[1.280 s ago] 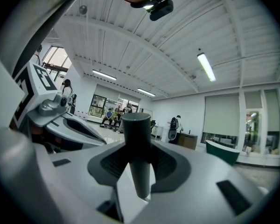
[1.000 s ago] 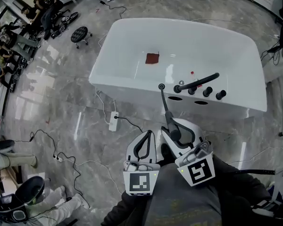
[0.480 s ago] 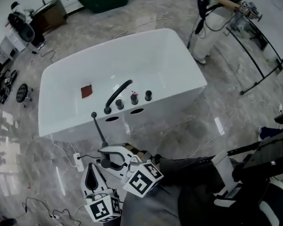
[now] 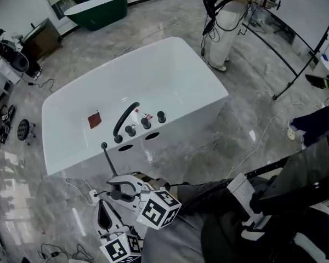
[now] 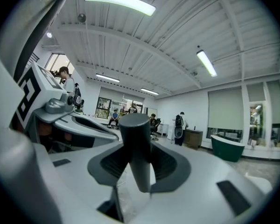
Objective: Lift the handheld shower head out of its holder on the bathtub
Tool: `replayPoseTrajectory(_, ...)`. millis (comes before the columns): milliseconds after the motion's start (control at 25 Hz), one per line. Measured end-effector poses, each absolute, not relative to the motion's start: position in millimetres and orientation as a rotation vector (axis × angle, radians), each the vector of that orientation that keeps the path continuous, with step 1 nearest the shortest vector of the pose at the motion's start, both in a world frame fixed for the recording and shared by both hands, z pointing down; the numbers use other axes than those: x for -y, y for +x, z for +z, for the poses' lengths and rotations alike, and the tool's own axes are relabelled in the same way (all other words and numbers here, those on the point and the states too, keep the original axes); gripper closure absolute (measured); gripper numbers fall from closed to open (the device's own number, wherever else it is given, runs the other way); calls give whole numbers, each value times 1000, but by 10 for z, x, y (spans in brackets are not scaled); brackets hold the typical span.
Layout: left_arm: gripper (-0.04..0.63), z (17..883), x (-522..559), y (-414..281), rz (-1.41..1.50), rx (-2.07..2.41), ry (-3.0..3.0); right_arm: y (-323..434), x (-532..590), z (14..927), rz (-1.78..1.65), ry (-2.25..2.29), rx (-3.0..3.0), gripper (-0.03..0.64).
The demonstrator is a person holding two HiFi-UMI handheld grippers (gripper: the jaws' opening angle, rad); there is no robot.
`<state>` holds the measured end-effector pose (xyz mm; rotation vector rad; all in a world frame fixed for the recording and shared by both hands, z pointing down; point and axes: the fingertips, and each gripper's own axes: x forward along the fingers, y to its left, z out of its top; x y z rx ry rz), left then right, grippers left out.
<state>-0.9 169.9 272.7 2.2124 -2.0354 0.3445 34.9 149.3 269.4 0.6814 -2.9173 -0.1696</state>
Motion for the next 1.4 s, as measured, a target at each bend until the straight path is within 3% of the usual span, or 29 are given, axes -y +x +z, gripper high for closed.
replayPoseTrajectory(200,592,2709,-1680,215,317,1975,2307,591,-1480,2633,-258,740,2877,479)
replayPoseTrajectory(520,592,3145,-1762,-122,343,2016,2252,225,-1554,3070,-235,658,2893,479)
replayPoseTrajectory(1400,592,3307,-1619,-105,351,2008,2238,307,-1369,3259,-175,667,2891,479)
